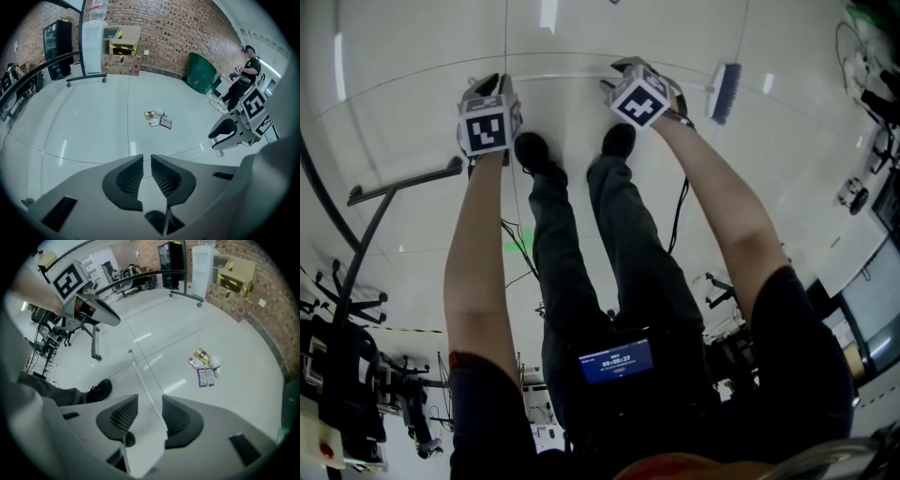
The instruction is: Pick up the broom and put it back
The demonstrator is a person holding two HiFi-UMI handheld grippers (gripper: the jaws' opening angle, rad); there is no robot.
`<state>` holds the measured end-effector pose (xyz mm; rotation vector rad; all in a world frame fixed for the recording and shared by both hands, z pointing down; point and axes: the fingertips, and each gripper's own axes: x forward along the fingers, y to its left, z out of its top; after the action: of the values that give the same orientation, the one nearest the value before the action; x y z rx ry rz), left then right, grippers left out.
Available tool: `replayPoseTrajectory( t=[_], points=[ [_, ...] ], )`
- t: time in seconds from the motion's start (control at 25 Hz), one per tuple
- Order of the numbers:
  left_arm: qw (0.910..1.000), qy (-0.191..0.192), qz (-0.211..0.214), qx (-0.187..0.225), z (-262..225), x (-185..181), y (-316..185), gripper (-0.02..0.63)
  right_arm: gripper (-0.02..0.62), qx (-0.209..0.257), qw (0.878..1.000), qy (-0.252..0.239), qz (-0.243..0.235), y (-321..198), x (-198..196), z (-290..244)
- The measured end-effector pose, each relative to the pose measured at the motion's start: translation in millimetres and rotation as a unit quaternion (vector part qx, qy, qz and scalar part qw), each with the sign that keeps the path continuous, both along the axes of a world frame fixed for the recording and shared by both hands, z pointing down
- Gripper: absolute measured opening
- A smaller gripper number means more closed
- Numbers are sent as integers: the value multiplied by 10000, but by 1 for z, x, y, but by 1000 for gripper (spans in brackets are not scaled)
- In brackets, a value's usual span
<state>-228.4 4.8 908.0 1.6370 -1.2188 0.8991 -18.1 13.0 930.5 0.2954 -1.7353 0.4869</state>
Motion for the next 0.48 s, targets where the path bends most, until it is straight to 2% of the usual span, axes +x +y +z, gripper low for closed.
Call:
replayPoseTrajectory(
  t=[0.2,0.36,0.48],
  points=[
    [10000,-53,51,-30,-59,4,-4,37,170,139,9989,-140,434,-20,17,-67],
    [9997,-211,122,55,-118,1,-6,37,170,140,9926,-393,1139,-29,25,-134],
    [9995,-322,4,69,-171,-8,-11,37,169,178,9869,-559,1505,-35,23,-189]
  ],
)
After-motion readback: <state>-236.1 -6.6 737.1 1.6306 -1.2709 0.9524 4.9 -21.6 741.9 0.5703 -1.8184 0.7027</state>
